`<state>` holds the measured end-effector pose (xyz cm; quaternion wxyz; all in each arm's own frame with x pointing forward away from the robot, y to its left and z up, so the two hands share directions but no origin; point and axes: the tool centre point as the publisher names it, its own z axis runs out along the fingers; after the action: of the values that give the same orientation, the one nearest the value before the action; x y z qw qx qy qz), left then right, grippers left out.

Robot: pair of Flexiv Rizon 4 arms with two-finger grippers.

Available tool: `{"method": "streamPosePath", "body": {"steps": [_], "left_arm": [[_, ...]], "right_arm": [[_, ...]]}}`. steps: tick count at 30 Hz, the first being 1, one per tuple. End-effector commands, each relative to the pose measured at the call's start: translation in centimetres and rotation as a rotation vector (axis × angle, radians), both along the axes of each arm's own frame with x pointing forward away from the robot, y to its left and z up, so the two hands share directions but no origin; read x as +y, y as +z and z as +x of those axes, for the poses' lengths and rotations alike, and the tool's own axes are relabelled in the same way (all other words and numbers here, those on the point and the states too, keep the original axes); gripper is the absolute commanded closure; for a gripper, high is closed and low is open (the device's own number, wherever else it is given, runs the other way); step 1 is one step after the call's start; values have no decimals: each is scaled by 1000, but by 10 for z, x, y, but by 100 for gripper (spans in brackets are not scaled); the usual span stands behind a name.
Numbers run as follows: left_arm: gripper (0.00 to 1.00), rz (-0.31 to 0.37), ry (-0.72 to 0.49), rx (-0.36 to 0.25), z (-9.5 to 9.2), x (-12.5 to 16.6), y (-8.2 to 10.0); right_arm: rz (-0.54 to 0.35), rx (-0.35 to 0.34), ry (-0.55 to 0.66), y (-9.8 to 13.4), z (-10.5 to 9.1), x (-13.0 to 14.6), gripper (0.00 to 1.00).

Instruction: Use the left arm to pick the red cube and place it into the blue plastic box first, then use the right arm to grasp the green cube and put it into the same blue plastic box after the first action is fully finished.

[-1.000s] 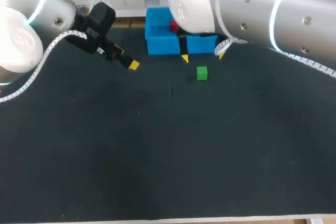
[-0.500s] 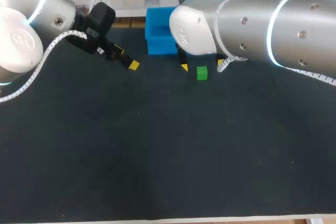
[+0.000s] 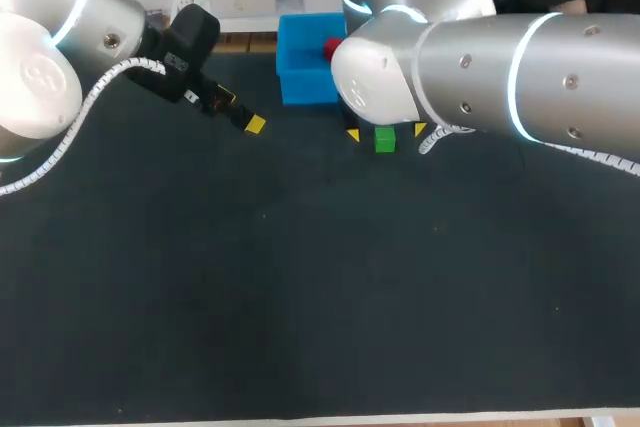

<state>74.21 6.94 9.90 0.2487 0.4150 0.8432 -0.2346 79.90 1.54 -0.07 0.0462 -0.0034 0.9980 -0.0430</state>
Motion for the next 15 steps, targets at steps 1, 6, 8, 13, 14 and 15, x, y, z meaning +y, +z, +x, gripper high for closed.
{"method": "streamPosePath", "body": {"steps": [1, 6, 8, 13, 14, 15], "left_arm": [[0, -6, -3, -4, 0, 1, -1], [0, -6, -3, -4, 0, 1, -1], [0, -6, -3, -4, 0, 1, -1], [0, -6, -3, -4, 0, 1, -1], [0, -6, -3, -4, 0, 1, -1], [0, -6, -3, -4, 0, 1, -1]], "right_arm": [[4, -7, -6, -6, 4, -1, 0], [7, -11, -10, -9, 8, -3, 0], [9, -14, -16, -10, 9, -5, 0], [21, -20, -24, -13, 10, -6, 0], [22, -20, -25, -13, 11, -6, 0], [28, -19, -29, -14, 11, -6, 0]]}}
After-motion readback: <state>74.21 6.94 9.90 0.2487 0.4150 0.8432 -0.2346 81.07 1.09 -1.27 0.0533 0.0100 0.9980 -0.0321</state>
